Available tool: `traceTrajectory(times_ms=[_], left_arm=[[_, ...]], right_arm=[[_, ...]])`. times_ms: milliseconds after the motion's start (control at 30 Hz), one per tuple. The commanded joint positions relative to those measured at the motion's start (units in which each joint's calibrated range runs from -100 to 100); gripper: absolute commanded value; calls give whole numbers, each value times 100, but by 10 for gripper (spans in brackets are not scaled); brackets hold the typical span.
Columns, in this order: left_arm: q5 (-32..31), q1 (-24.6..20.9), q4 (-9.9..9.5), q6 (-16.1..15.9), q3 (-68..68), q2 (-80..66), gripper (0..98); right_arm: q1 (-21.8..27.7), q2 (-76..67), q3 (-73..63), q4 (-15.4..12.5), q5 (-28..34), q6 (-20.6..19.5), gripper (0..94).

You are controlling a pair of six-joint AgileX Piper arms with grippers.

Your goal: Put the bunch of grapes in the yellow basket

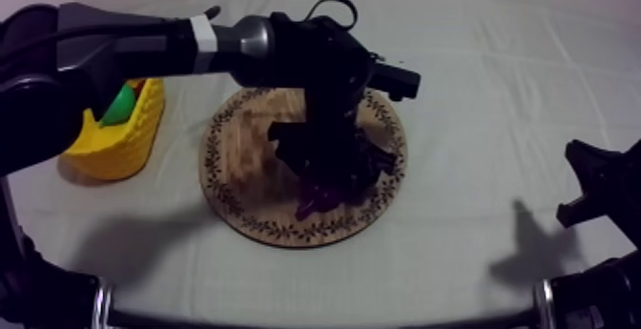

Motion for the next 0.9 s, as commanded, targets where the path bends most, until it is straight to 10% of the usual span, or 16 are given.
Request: traceTrajectory(times_ms=[0, 467, 867], left_arm=[[0, -22, -22, 0, -31, 25, 778], [-7, -68, -81, -146, -44, -50, 463], [81, -118, -140, -392, 1164, -1601, 406]], right_arm=[[-2, -1, -3, 1, -3, 0, 4], [-2, -1, -3, 1, -3, 0, 4], [-2, -1, -3, 1, -3, 0, 4]])
